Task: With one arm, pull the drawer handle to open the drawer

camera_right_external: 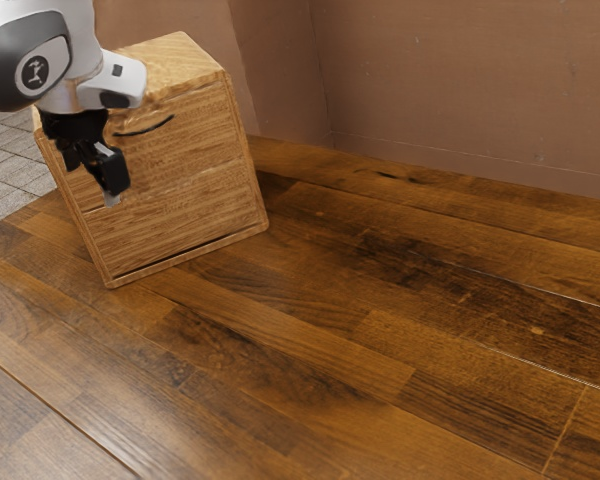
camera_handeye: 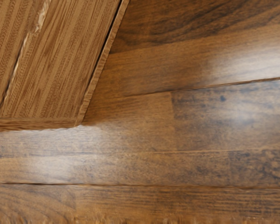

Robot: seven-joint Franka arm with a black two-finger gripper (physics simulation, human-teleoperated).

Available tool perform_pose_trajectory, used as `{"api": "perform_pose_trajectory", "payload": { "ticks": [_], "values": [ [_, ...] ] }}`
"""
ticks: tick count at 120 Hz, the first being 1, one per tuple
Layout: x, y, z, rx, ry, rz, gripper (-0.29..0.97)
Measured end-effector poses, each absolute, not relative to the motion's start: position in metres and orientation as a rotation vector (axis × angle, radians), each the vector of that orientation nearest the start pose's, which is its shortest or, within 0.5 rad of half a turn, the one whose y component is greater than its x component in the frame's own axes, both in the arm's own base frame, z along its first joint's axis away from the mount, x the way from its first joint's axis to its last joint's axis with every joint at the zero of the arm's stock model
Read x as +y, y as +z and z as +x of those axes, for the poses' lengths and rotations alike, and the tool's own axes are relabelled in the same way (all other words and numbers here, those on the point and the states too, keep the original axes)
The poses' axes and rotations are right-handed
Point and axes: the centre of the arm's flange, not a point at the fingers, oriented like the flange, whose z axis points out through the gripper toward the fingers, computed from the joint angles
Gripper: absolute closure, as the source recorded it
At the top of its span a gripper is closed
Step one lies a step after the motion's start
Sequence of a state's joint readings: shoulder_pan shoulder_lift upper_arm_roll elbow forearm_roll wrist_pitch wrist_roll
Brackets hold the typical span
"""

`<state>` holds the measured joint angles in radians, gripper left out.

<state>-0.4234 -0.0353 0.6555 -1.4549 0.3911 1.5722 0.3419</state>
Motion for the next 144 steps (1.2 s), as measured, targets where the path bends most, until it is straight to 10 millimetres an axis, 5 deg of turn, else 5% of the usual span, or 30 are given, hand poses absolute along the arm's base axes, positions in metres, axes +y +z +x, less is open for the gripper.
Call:
{"api": "perform_pose_trajectory", "payload": {
  "ticks": [7, 14, 20, 33, 40, 46, 65, 76, 111, 144],
  "values": [
    [0.241, 0.723, 0.487, -0.063, -0.069, -2.725, 0.00],
    [0.247, 0.738, 0.480, -0.071, -0.109, -2.711, 0.00],
    [0.204, 0.745, 0.497, 0.062, -0.159, -2.713, 0.00],
    [0.044, 0.745, 0.534, 0.520, -0.260, -2.698, 0.00],
    [0.013, 0.739, 0.538, 0.615, -0.264, -2.699, 0.00],
    [0.023, 0.736, 0.539, 0.603, -0.254, -2.708, 0.00],
    [0.095, 0.726, 0.537, 0.449, -0.187, -2.739, 0.00],
    [0.116, 0.723, 0.534, 0.414, -0.168, -2.746, 0.00],
    [0.114, 0.691, 0.557, 0.500, -0.112, -2.616, 0.00],
    [0.111, 0.689, 0.575, 0.572, -0.159, -2.483, 0.00]
  ]
}}
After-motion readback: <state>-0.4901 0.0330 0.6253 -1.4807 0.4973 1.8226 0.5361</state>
